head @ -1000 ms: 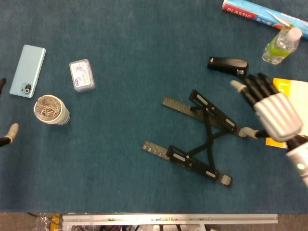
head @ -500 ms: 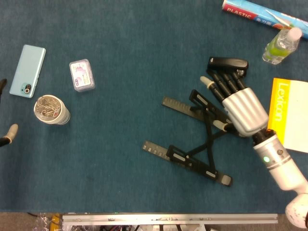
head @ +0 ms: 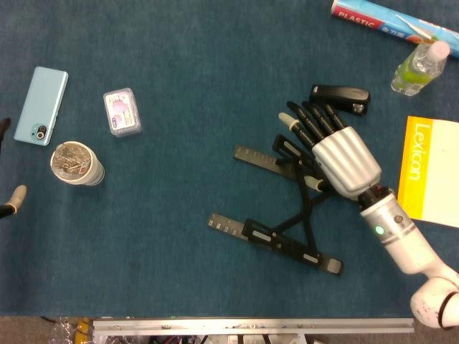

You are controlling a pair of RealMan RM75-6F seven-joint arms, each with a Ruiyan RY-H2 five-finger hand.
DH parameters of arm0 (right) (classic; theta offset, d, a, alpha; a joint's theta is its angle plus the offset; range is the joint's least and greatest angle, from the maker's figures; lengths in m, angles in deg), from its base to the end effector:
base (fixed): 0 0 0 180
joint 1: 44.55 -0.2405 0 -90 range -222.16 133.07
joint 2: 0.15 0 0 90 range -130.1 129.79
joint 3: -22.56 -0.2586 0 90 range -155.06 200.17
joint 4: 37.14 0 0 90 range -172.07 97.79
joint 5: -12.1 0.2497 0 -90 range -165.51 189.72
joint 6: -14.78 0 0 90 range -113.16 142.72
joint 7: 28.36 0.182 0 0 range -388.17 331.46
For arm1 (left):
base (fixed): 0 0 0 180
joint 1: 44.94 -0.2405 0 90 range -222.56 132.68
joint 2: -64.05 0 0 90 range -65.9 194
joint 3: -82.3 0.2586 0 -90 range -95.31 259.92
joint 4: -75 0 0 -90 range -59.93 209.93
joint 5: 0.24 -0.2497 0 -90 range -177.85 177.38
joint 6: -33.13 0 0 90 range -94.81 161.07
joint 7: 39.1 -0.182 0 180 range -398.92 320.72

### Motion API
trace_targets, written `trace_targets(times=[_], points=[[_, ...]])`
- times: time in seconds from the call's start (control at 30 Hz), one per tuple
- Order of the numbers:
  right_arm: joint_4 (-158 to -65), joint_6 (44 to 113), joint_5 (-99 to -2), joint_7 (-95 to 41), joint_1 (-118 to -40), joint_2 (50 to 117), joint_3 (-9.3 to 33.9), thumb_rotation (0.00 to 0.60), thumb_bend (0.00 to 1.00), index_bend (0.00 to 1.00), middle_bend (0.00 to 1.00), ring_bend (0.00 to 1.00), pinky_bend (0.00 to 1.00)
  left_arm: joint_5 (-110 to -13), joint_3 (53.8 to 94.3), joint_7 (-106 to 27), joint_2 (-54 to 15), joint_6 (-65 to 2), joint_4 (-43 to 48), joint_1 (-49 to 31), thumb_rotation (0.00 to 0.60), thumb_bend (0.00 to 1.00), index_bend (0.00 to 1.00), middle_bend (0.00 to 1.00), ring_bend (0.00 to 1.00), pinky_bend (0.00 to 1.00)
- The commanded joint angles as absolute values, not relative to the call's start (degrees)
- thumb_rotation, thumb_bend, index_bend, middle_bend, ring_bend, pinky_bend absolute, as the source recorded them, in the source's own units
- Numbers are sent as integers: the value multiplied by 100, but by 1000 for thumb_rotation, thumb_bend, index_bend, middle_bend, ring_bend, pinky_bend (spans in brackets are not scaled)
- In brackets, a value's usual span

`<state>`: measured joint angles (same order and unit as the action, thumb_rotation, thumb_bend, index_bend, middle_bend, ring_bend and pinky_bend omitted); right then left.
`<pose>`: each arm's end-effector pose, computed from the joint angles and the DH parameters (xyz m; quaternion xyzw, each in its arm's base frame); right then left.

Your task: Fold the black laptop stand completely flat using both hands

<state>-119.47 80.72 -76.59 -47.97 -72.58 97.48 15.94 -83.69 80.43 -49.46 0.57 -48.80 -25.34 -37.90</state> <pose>-0.1374 -0.3020 -0.0966 0.7460 -0.3064 0.4410 0.3939 -0.2997 0.2263 0.1027 -0.6204 -0.3903 -0.3558 0.5798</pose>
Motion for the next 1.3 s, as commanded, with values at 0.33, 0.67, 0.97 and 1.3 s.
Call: trace_targets(times=[0.33,0.67,0.97,1.3], points=[[-11080,7702,-7373,-4691,-8019,10256,949,600,0,0,0,0,20,-8332,8009,-4988,54,-4867,-2518,-3764,600,247,0,0,0,0],[-10466,7204,-6949,-4620,-8694,10588,579,600,0,0,0,0,20,-8320,8004,-5034,102,-4909,-2588,-3782,600,247,0,0,0,0],[-11397,7424,-6952,-4450,-8374,9932,948,600,0,0,0,0,15,-8392,8037,-5066,126,-4960,-2638,-3811,600,247,0,0,0,0],[-12041,7558,-6939,-4013,-8148,9462,1198,600,0,0,0,0,15,-8445,8037,-5200,67,-4926,-2720,-3762,600,247,0,0,0,0]])
